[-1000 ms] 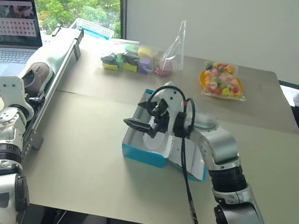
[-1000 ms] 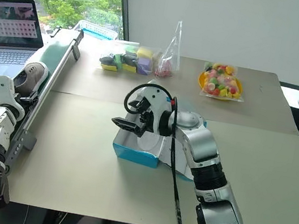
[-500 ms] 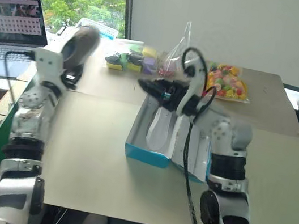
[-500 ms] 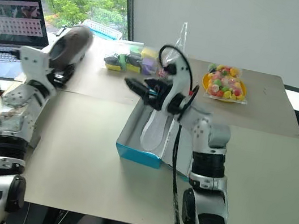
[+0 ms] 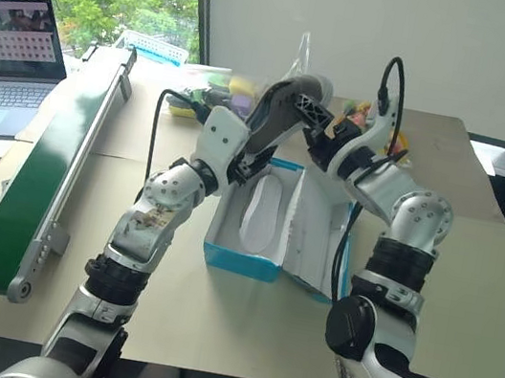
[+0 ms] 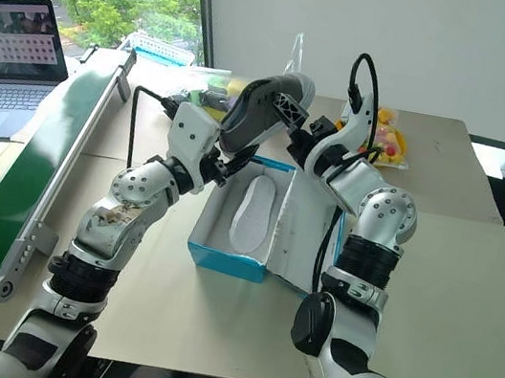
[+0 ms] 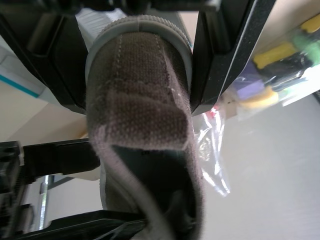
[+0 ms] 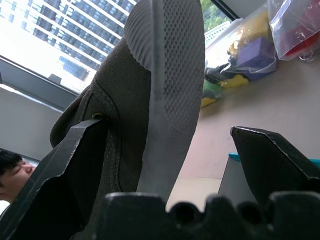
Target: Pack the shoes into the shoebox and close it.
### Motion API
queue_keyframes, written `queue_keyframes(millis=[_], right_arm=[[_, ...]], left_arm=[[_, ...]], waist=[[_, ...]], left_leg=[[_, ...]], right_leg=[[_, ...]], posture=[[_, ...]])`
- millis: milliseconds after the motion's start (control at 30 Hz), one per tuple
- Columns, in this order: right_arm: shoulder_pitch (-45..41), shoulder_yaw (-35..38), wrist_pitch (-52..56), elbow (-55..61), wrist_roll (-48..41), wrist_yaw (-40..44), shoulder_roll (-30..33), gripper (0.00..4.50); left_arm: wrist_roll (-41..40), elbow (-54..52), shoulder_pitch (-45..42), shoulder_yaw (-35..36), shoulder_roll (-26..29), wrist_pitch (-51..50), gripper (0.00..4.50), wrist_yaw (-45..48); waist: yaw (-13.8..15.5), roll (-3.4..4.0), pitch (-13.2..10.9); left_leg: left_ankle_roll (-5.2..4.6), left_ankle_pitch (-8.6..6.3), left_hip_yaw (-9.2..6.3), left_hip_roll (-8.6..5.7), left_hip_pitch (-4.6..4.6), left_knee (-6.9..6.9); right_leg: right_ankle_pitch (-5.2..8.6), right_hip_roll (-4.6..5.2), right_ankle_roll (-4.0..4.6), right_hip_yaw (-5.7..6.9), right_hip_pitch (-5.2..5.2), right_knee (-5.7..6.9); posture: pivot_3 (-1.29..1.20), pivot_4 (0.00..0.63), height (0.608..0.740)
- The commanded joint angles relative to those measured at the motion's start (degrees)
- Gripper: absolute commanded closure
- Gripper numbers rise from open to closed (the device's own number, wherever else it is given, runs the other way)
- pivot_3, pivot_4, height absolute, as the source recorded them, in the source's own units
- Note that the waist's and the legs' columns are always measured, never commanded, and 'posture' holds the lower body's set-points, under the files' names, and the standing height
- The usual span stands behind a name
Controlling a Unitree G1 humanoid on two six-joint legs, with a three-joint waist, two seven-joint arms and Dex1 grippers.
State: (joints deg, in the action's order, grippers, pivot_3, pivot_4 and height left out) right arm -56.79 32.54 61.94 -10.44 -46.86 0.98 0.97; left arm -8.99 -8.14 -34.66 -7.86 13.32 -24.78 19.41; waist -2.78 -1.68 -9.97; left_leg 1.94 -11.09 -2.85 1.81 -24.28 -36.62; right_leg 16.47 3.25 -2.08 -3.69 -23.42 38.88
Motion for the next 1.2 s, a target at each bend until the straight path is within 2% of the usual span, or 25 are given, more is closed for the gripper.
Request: queue_keyframes(millis=[33,133,200,367,400,433,467,533,567,700,867,1033,1200], right_arm=[[0.1,0.4,-1.5,3.6,-2.9,-2.2,-0.3,0.25],[0.5,-0.1,-2.6,4.1,-3.6,-2.6,0.0,1.05],[0.6,-0.2,-3.1,4.3,-3.9,-2.9,0.1,1.85],[0.5,-0.5,-4.2,3.6,-4.0,-3.1,0.3,3.44],[0.4,-0.5,-4.4,3.6,-4.0,-3.1,0.3,3.81],[0.4,-0.6,-4.5,3.5,-4.0,-3.1,0.4,3.98],[0.4,-0.8,-4.5,3.4,-4.0,-3.0,0.4,4.11],[0.2,-1.1,-4.9,2.9,-3.8,-2.7,0.6,4.17],[0.1,-1.2,-5.1,2.7,-3.7,-2.6,0.7,4.18],[-0.9,-4.8,-7.1,1.7,0.4,-1.2,3.7,4.21],[-3.5,-8.6,-4.3,0.5,1.5,-0.1,7.6,4.21],[-1.6,-12.9,2.6,1.4,0.8,1.4,9.6,4.21],[2.4,-16.0,7.8,3.9,0.1,3.3,9.4,4.21]], left_arm=[[-1.1,-3.6,-0.8,-0.4,-0.9,-0.9,2.08,1.5],[-1.2,-3.7,-0.5,0.0,-1.0,-2.1,2.08,1.8],[-2.0,-3.7,-0.5,0.9,-1.5,-4.1,2.08,1.4],[-4.5,-5.7,-0.1,1.8,-1.0,-9.6,2.08,3.0],[-6.0,-6.7,0.1,2.6,-1.0,-10.8,1.63,3.6],[-7.3,-7.7,0.3,3.3,-1.0,-12.0,1.17,4.0],[-8.5,-8.6,0.3,4.1,-0.8,-13.5,0.96,4.3],[-10.3,-10.0,-0.2,5.2,0.7,-16.9,0.11,5.2],[-10.9,-10.4,-0.5,5.7,1.4,-18.2,0.01,5.4],[-15.3,-10.1,-3.0,11.0,9.3,-24.2,0.00,9.9],[-15.4,-4.0,-6.3,15.8,18.7,-24.3,0.00,12.5],[-12.4,1.6,-8.4,16.6,21.6,-20.6,0.00,10.8],[-10.7,2.3,-7.9,15.9,21.2,-19.0,0.00,9.8]], waist=[[0.1,0.00,0.0],[0.1,0.01,0.0],[0.1,0.01,0.0],[0.1,0.01,0.0],[0.1,0.01,0.0],[0.1,0.02,0.0],[0.1,0.02,0.0],[0.2,0.02,0.0],[0.2,0.03,0.0],[0.0,0.08,-0.1],[-0.3,0.16,-0.1],[0.0,0.16,-0.1],[0.2,0.16,-0.1]], left_leg=[[0.00,0.00,0.00,0.00,0.00,0.00],[0.00,0.01,0.00,-0.02,-0.01,-0.03],[0.00,0.01,0.00,-0.02,-0.01,-0.03],[-0.01,0.01,-0.01,-0.02,-0.02,-0.03],[-0.01,0.01,-0.01,-0.01,-0.02,-0.03],[-0.01,0.01,-0.01,-0.01,-0.01,-0.03],[-0.01,0.01,-0.01,-0.01,-0.01,-0.03],[0.00,0.01,-0.01,-0.01,-0.01,-0.03],[0.00,0.01,-0.01,-0.01,-0.02,-0.03],[0.00,0.01,-0.02,0.00,0.00,-0.03],[-0.01,0.01,0.00,0.02,0.00,-0.02],[-0.01,0.00,-0.01,0.03,-0.02,0.02],[-0.01,0.00,-0.01,0.03,-0.06,0.08]], right_leg=[[0.00,0.00,0.00,0.00,0.00,0.00],[0.00,0.00,0.00,0.00,0.01,-0.02],[0.00,0.00,0.00,0.00,0.01,-0.02],[0.00,0.01,-0.01,0.00,0.01,-0.02],[0.00,0.00,0.00,0.00,0.01,-0.02],[0.00,0.00,-0.01,0.00,0.01,-0.02],[0.00,-0.01,-0.01,0.00,0.01,-0.02],[0.00,0.00,-0.01,0.00,0.01,-0.02],[0.00,0.00,-0.01,0.00,0.01,-0.05],[0.01,-0.03,-0.01,0.00,0.01,-0.04],[0.01,-0.06,-0.01,0.00,-0.01,-0.09],[0.01,-0.05,-0.01,0.00,0.00,-0.18],[0.01,-0.03,-0.01,0.00,-0.01,-0.23]], posture=[[0.00,0.150,0.740],[0.00,0.150,0.740],[0.00,0.150,0.740],[0.00,0.150,0.740],[0.00,0.150,0.740],[0.00,0.150,0.740],[0.00,0.150,0.740],[0.00,0.150,0.740],[0.00,0.150,0.740],[0.00,0.150,0.740],[0.00,0.150,0.740],[0.00,0.150,0.740],[0.00,0.150,0.740]])
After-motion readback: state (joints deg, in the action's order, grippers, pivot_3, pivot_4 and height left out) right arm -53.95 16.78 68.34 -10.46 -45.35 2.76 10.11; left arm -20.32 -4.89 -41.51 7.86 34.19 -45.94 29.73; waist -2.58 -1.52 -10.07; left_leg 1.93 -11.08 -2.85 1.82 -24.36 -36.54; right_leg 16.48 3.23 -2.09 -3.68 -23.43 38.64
